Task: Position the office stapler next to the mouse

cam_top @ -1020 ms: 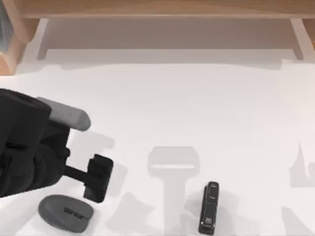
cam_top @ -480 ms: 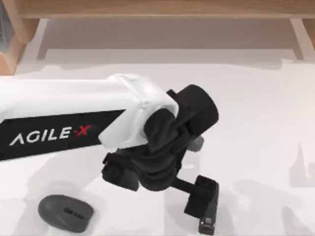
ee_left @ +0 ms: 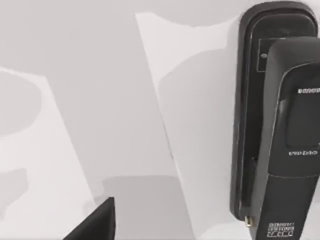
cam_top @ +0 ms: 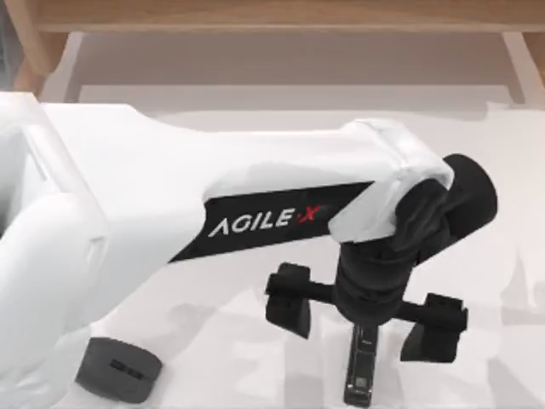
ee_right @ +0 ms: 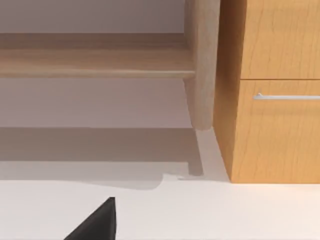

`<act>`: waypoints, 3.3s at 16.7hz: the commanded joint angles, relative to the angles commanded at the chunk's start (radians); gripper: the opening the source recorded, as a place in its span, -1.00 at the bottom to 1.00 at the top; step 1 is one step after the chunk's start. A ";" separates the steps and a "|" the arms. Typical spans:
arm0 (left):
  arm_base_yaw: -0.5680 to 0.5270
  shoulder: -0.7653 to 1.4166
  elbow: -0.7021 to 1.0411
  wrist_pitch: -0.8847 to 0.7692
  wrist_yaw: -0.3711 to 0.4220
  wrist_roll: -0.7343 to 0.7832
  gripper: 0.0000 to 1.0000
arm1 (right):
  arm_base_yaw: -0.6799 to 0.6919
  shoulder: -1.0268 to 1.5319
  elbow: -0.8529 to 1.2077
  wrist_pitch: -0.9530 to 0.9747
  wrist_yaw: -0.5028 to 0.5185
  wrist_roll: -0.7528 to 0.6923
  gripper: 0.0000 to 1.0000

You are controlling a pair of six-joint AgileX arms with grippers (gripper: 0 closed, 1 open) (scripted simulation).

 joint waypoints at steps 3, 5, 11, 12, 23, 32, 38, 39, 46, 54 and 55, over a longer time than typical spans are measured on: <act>-0.009 0.037 0.071 -0.027 -0.006 -0.058 1.00 | 0.000 0.000 0.000 0.000 0.000 0.000 1.00; -0.010 0.042 0.081 -0.031 -0.007 -0.066 1.00 | 0.000 0.000 0.000 0.000 0.000 0.000 1.00; -0.007 0.044 0.065 -0.012 -0.007 -0.062 1.00 | 0.000 0.000 0.000 0.000 0.000 0.000 1.00; -0.007 0.052 0.052 0.009 -0.007 -0.062 1.00 | 0.000 0.000 0.000 0.000 0.000 0.000 1.00; -0.009 0.100 -0.031 0.139 -0.007 -0.064 0.70 | 0.000 0.000 0.000 0.000 0.000 0.000 1.00; -0.009 0.100 -0.031 0.139 -0.007 -0.064 -0.66 | 0.000 0.000 0.000 0.000 0.000 0.000 1.00; -0.009 0.100 -0.031 0.139 -0.007 -0.064 -1.00 | 0.000 0.000 0.000 0.000 0.000 0.000 1.00; -0.009 0.100 -0.031 0.139 -0.007 -0.064 -1.00 | 0.000 0.000 0.000 0.000 0.000 0.000 1.00; -0.006 0.087 -0.010 0.106 -0.007 -0.065 -1.00 | 0.000 0.000 0.000 0.000 0.000 0.000 1.00; -0.007 0.065 0.029 0.041 -0.007 -0.062 -1.00 | 0.000 0.000 0.000 0.000 0.000 0.000 1.00; -0.003 0.055 0.038 0.039 -0.007 -0.059 -1.00 | 0.000 0.000 0.000 0.000 0.000 0.000 1.00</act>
